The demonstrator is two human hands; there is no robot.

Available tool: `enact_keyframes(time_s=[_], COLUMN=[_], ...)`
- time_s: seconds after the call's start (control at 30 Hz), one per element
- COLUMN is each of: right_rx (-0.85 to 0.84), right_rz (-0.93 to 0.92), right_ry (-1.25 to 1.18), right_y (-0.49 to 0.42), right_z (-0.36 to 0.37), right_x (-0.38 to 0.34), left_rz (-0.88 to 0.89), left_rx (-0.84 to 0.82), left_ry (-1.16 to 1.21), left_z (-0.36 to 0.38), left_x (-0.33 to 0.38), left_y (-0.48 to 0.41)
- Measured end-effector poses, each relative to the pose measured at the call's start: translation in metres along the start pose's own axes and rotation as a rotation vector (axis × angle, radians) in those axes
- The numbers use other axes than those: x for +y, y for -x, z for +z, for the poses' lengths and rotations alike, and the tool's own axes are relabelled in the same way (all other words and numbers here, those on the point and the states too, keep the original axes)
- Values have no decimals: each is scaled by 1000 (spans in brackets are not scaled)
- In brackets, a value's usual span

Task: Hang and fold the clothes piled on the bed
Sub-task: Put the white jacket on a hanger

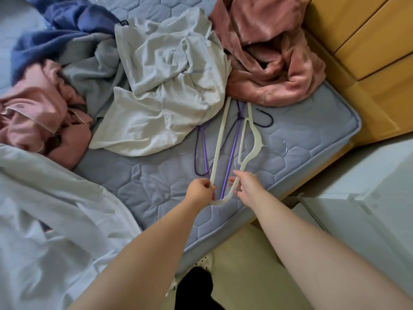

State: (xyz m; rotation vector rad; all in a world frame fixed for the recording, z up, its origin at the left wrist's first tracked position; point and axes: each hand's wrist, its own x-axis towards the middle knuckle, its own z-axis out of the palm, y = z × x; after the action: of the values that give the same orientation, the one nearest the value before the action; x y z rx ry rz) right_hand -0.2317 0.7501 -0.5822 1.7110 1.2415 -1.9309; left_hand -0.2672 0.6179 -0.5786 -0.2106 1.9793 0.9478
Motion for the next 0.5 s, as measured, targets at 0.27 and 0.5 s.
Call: enact_keyframes(time_s=[0.27, 0.5], right_rx=[64, 142], right_rz=[7, -90], right_ry=[-255, -209], right_y=[51, 116], right_z=[17, 80], right_x=[-24, -18], left_rz=[-84, -65], left_rx=[-229, -155], left_ry=[164, 105], left_z=[-46, -99], left_x=[20, 6], left_y=[33, 80])
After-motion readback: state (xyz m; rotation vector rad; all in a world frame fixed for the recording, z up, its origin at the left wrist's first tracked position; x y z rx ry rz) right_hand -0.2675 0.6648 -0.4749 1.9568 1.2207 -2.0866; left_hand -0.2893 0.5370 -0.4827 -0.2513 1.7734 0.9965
